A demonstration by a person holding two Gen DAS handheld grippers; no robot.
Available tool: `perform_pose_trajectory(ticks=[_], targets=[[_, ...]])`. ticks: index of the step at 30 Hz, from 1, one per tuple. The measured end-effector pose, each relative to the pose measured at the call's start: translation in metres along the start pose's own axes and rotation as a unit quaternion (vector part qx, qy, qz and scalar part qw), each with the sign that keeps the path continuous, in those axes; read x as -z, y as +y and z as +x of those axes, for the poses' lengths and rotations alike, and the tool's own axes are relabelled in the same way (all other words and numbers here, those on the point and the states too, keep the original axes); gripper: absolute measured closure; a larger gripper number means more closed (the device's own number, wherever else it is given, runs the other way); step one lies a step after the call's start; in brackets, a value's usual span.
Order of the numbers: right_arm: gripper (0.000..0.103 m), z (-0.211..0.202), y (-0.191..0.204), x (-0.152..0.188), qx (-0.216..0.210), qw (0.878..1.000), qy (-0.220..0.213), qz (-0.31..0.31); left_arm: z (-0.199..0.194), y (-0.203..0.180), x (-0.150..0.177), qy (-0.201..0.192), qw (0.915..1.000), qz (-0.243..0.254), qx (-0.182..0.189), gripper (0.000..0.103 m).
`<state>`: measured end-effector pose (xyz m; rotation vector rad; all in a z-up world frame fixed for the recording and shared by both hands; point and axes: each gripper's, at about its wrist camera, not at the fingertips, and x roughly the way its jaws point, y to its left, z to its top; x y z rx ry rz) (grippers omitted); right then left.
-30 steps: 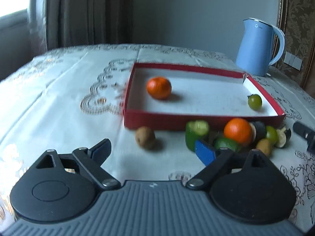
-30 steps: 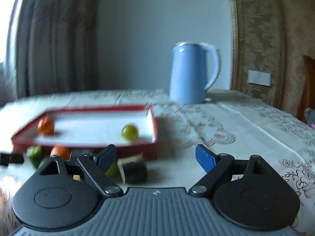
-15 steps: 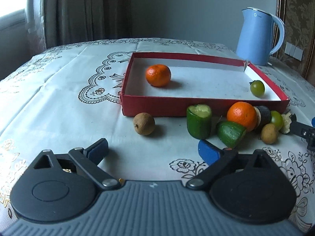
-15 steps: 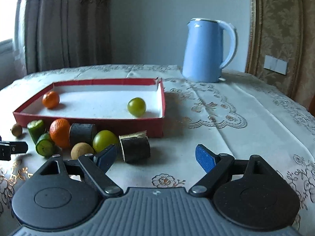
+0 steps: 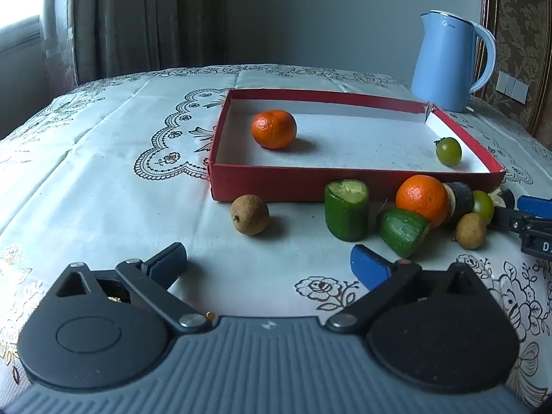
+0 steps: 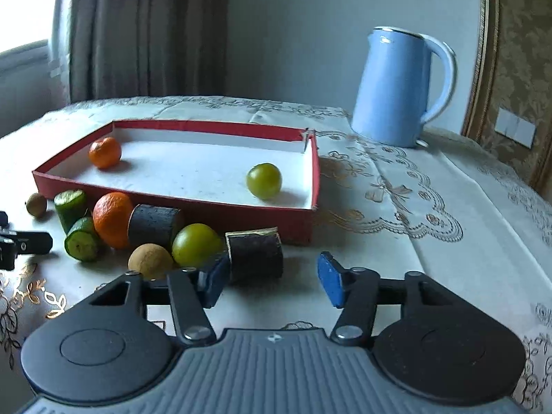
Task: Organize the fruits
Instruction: 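Close the right tool on the dark eggplant slice, then carry the eggplant slice with the right tool into the box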
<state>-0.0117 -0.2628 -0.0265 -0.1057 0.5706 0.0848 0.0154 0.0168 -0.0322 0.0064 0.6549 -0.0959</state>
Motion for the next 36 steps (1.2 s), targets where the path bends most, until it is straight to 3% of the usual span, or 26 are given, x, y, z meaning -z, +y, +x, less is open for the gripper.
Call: perform_pose_trajectory(ticks=[5,13,36], targets=[[0.069,0.003,0.006,-0.001,-0.015,1.000,0.004,-0.027,0.000,0.000,0.000,0.001,1.0000,0.001,0.000,0.001],[0.070,0.001,0.004,-0.001,-0.022,0.999,-0.004,-0.024,0.001,0.000,0.000,0.002,1.0000,0.001,0.003,0.000],[0.071,-0.027,0.005,-0.012,0.023,0.997,-0.062,-0.027,0.000,0.001,0.000,0.002,1.0000,-0.001,0.005,0.000]])
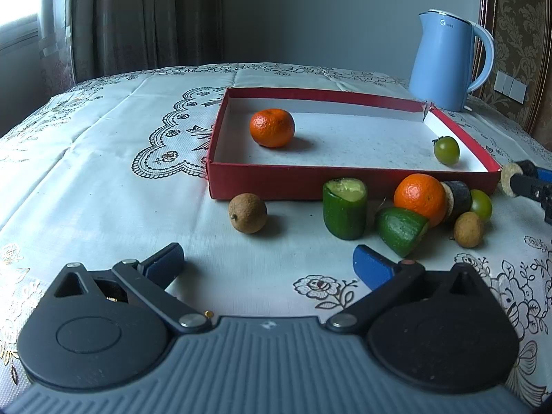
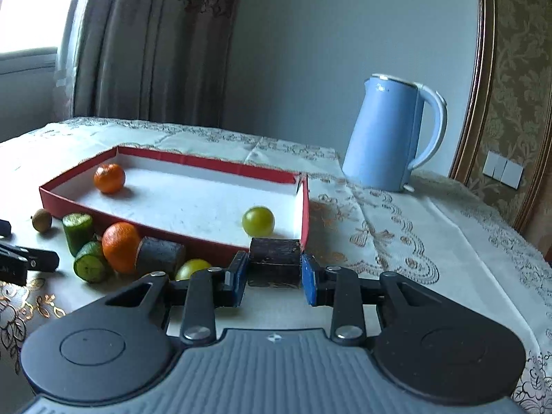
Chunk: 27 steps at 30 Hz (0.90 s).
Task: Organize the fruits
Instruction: 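Carry the eggplant slice with the right tool into the box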
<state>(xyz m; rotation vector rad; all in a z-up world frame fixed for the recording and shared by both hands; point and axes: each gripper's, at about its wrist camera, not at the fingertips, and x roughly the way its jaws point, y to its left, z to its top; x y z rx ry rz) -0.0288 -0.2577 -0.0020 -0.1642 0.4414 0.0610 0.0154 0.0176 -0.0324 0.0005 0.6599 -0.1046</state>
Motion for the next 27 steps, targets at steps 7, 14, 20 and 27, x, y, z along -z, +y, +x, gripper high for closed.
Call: perform_pose_trajectory(ticks=[7,14,20,27], targets=[[0.071,-0.003,0.003,-0.010,0.001,1.000,-0.014,0.002,0.000,0.001,0.000,0.000,1.0000,0.000,0.000,0.000],[0.071,0.001,0.007,-0.020,0.008,1.000,-0.025,0.001,0.000,0.001,0.000,0.000,1.0000,0.000,0.000,0.000],[0.071,0.010,0.011,-0.026,0.006,1.000,-0.024,0.000,0.000,0.001,0.000,0.000,1.0000,-0.001,0.000,0.000],[0.071,0.021,0.014,-0.030,-0.002,1.000,-0.017,0.004,0.000,0.001,0.000,0.000,1.0000,0.000,0.000,0.000]])
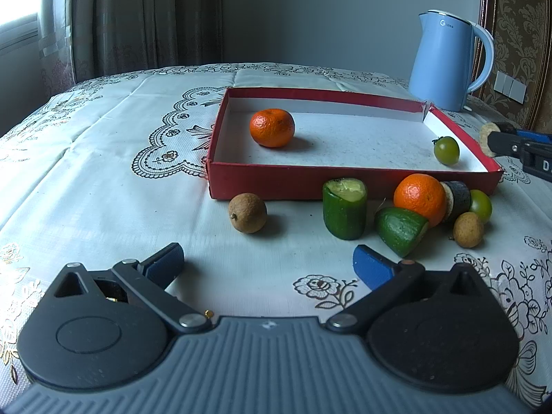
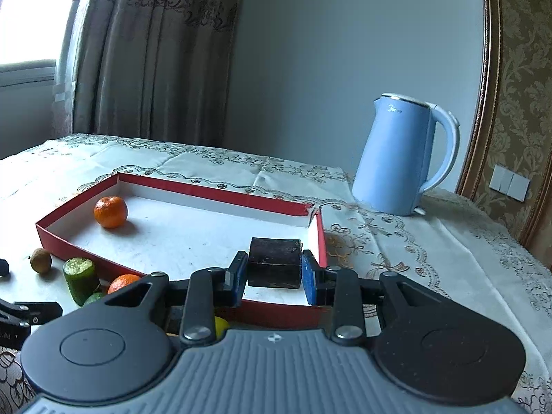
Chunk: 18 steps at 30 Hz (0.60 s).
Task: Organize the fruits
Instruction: 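Carry the eggplant slice with the right tool into the box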
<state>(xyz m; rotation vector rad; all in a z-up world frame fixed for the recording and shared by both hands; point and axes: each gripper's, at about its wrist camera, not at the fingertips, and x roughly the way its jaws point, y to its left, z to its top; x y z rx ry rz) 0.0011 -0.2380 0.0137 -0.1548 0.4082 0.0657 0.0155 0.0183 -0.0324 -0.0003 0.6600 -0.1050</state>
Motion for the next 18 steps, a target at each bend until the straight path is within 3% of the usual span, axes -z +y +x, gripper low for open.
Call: perform_pose_trajectory(ticks=[18], targets=[[0.071,0.040,0.015,-0.007,-0.042,0.998,0.047,0.007,0.000,0.000,0.000,0.000,1.0000,0.000,0.000,0.000]])
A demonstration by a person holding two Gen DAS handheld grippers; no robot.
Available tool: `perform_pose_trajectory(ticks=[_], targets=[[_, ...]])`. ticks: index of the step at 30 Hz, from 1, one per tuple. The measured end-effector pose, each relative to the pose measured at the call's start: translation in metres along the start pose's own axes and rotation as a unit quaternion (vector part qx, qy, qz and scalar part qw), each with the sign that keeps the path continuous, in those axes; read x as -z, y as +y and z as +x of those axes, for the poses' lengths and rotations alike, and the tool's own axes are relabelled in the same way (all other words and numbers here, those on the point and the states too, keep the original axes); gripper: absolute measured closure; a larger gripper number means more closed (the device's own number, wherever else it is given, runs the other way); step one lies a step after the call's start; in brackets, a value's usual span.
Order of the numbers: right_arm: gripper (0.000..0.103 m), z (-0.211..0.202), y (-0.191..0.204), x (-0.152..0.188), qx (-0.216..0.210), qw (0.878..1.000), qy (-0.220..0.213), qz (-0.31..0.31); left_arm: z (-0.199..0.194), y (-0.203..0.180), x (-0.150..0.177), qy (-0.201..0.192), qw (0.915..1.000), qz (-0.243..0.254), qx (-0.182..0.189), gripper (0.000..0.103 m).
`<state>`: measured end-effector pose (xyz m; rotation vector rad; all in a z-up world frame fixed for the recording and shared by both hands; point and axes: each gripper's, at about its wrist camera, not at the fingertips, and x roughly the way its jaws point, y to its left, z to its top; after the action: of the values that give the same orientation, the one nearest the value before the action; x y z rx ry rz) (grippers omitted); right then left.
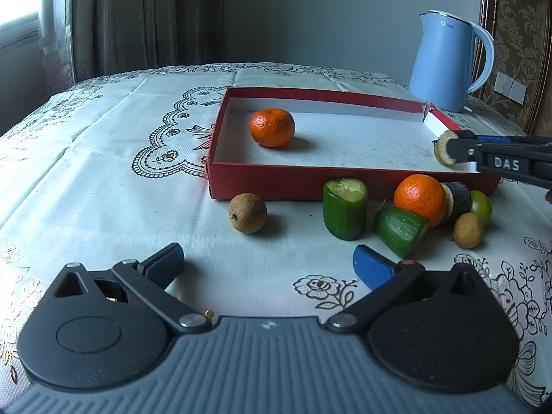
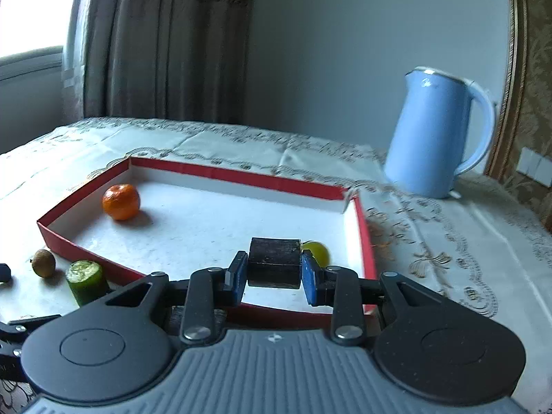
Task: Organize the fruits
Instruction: 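Carry the eggplant slice with the right tool into the box, then open the right tool beside the lime and pull back, then close the left tool on the brown kiwi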
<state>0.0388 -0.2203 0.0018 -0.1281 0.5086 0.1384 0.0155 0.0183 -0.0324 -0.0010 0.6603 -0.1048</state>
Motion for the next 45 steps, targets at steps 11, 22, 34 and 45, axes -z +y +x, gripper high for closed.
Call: perform_pose_trajectory(ticks=[11,22,34,45], targets=[[0.071,0.029,0.011,-0.005,0.003,0.999,0.034,-0.001,0.000,0.000,0.000,0.000,1.0000,0.000,-0.001,0.000],[0.052,0.008,-0.008,-0.002,-0.011,0.998,0.015,0.059,0.000,0.001,0.000,-0.001,1.0000,-0.003,0.002,0.000],[0.026,-0.045,-0.050,0.035,0.091,0.979,-0.086,0.160,-0.006,0.007,0.001,-0.006,0.9998,-0.020,0.005,0.000],[0.024,-0.050,-0.051,0.042,0.107,0.976,-0.127,0.143,0.001,0.030,-0.016,0.005,0.9971,-0.076,-0.003,0.000]])
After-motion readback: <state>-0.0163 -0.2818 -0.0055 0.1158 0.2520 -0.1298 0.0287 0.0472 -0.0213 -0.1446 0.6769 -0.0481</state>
